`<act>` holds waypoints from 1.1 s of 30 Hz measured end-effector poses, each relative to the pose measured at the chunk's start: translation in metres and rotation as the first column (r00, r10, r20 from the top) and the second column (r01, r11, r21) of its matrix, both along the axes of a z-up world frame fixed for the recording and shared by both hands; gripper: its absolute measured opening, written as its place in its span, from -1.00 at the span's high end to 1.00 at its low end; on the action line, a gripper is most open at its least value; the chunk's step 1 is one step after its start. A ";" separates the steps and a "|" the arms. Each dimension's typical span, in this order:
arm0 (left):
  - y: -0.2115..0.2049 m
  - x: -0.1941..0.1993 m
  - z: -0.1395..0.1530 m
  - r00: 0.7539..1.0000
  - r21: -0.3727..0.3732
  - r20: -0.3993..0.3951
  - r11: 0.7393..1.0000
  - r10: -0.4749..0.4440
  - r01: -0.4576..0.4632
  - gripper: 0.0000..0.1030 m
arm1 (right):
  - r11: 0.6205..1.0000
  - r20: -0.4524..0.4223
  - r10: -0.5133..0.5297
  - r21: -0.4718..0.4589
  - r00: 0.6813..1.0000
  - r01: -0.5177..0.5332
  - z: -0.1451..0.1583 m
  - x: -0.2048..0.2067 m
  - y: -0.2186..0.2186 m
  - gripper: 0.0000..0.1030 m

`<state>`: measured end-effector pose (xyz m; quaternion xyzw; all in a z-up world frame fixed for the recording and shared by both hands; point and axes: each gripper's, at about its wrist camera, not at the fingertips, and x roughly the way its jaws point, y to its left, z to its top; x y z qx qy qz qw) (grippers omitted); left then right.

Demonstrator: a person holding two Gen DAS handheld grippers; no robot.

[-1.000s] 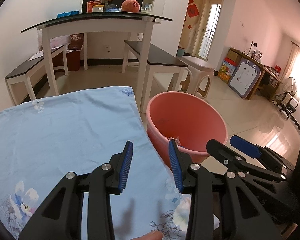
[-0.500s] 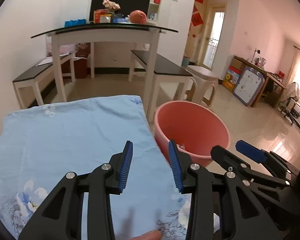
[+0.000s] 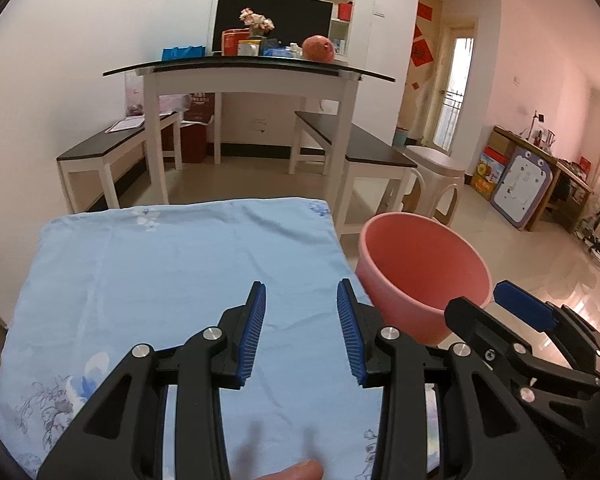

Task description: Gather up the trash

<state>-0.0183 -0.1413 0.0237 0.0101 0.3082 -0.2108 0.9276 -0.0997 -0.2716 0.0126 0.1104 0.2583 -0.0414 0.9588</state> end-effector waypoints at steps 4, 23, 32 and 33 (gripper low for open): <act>0.006 -0.001 -0.002 1.000 -0.005 -0.006 1.000 0.010 -0.010 0.27 | 1.000 0.002 0.011 -0.002 1.000 -0.011 -0.001 -0.001 0.006 -0.31; 0.021 0.000 -0.007 0.999 -0.026 -0.030 0.999 0.030 -0.031 0.27 | 0.999 -0.008 0.024 -0.022 1.000 -0.024 -0.005 0.007 0.022 -0.32; 0.023 0.001 -0.008 0.999 -0.025 -0.029 0.999 0.033 -0.033 0.27 | 0.999 -0.013 0.027 -0.025 1.000 -0.027 -0.005 0.007 0.023 -0.33; 0.023 0.002 -0.008 0.999 -0.025 -0.029 0.999 0.034 -0.035 0.27 | 0.999 -0.014 0.027 -0.023 1.000 -0.028 -0.005 0.007 0.022 -0.33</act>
